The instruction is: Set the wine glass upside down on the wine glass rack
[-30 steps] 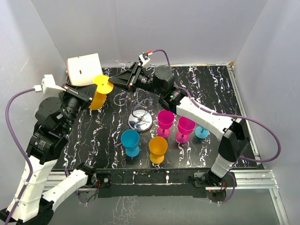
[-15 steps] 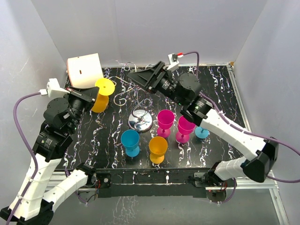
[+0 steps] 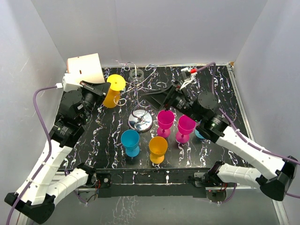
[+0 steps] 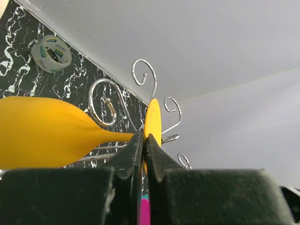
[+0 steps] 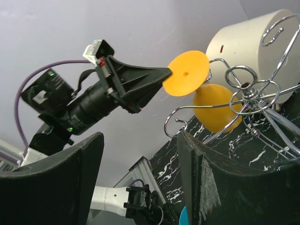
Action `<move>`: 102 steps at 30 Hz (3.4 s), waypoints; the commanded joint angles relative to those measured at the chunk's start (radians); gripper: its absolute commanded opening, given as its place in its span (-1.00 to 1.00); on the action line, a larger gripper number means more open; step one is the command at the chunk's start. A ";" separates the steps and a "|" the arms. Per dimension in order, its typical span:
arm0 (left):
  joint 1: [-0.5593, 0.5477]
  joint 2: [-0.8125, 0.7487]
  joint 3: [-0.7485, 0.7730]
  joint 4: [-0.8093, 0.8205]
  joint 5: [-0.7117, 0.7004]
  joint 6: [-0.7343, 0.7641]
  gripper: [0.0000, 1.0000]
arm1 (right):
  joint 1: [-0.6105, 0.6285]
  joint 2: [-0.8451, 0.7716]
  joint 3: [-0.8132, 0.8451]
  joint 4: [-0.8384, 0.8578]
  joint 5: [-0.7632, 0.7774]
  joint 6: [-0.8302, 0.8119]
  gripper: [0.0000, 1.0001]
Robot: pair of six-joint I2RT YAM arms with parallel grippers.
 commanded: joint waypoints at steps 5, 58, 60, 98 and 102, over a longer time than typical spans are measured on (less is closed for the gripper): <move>0.000 0.050 -0.006 0.143 0.000 0.003 -1.00 | 0.004 -0.161 -0.070 0.040 -0.002 -0.124 0.26; 0.036 0.039 -0.071 0.101 -0.021 0.036 -1.00 | 0.004 -0.169 -0.177 0.051 0.031 -0.024 0.25; 0.037 0.040 -0.076 0.096 -0.021 0.034 -1.00 | 0.004 -0.173 -0.176 0.046 0.038 -0.029 0.25; 0.038 -0.110 -0.009 -0.081 0.146 0.729 0.58 | 0.004 -0.125 0.042 -0.734 0.572 -0.243 0.24; 0.038 -0.152 -0.011 -0.080 0.257 0.818 0.60 | 0.004 -0.059 0.100 -0.848 0.632 -0.245 0.22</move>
